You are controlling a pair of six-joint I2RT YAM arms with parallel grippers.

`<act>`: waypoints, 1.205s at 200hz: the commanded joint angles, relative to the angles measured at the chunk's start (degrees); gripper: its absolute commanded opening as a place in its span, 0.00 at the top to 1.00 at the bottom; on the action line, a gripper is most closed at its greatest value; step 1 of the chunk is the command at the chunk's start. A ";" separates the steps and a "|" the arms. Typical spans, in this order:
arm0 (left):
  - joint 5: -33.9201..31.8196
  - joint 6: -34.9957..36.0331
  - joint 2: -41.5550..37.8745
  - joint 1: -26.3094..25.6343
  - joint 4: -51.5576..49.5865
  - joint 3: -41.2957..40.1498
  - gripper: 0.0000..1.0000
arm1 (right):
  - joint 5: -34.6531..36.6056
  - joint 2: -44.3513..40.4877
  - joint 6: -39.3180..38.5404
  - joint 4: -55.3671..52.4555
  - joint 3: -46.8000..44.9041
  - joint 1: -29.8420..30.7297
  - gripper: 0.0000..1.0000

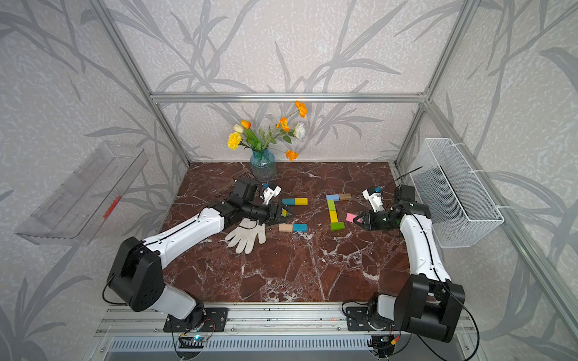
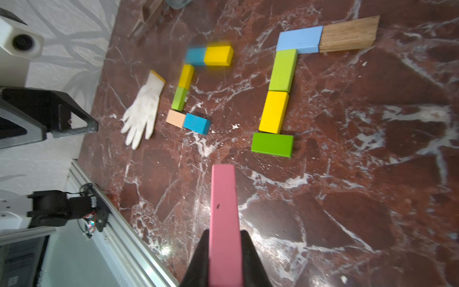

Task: Assemble the letter c with building blocks
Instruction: Pick up the building block from the center of the board, then assemble the building block at the center of the board.

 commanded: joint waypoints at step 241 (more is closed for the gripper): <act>-9.22 27.06 -3.69 -0.04 1.00 -8.29 0.32 | 6.32 37.32 -19.13 -13.67 20.34 0.09 1.00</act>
